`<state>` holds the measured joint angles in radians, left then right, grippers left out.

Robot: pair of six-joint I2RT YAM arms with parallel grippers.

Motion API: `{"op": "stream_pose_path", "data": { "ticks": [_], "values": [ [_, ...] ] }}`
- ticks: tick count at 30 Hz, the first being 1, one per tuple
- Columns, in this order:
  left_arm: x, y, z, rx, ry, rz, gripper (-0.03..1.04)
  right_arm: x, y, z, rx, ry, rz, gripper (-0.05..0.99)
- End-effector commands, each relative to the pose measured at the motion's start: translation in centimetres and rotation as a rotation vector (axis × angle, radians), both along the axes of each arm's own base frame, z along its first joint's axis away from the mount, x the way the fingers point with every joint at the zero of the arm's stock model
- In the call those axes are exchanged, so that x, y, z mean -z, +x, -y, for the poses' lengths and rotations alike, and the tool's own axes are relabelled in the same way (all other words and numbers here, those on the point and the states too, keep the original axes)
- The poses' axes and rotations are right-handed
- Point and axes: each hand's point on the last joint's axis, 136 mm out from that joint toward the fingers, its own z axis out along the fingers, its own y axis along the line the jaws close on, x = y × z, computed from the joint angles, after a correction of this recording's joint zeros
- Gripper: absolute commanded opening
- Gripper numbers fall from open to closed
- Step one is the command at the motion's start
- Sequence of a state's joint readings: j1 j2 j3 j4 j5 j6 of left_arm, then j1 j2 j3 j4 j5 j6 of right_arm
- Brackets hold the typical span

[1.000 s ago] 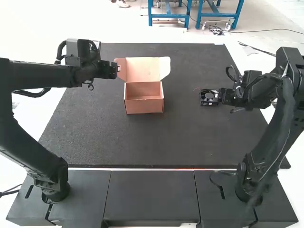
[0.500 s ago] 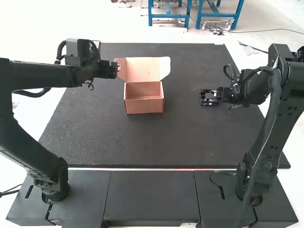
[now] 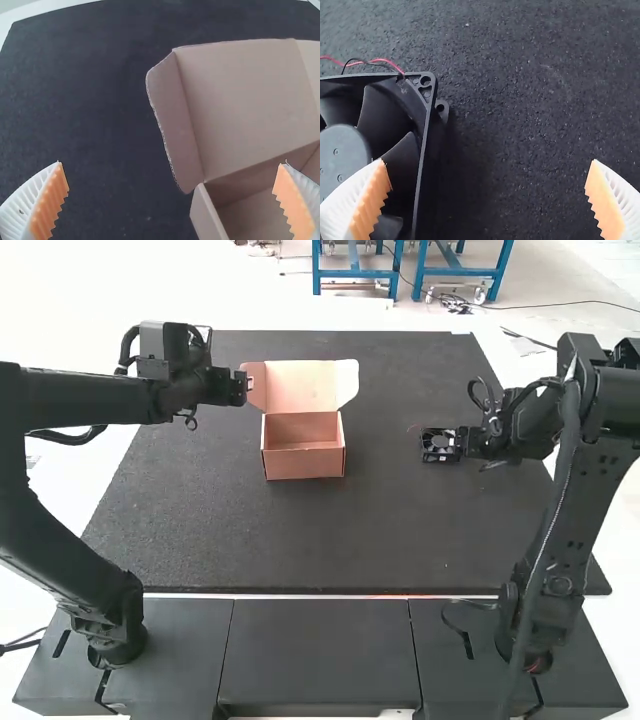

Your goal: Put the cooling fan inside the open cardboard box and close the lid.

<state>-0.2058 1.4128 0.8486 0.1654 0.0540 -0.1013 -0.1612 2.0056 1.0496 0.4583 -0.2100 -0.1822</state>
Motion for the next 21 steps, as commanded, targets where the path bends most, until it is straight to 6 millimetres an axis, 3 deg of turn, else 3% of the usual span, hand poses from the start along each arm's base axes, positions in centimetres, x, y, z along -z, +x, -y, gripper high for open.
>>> {"op": "stream_pose_path", "data": {
  "ticks": [1, 12, 15, 21],
  "values": [
    [-1.4, 0.5, 0.2, 0.011, 0.001, 0.032, 0.96, 1.4, -0.3, -0.2, -0.027, -0.011, -0.036, 0.91],
    [-1.7, 0.6, 0.3, 0.011, 0.000, 0.035, 0.96, 5.1, -4.0, -1.0, -0.071, -0.021, -0.216, 0.88],
    [-2.0, 0.7, 0.3, 0.011, 0.001, 0.032, 0.96, 5.6, -4.8, -1.2, -0.085, -0.030, -0.253, 0.81],
    [-2.5, 0.8, 0.2, 0.009, 0.003, 0.022, 0.96, 4.7, -3.8, -1.2, -0.113, -0.074, -0.288, 0.81]
  ]
}}
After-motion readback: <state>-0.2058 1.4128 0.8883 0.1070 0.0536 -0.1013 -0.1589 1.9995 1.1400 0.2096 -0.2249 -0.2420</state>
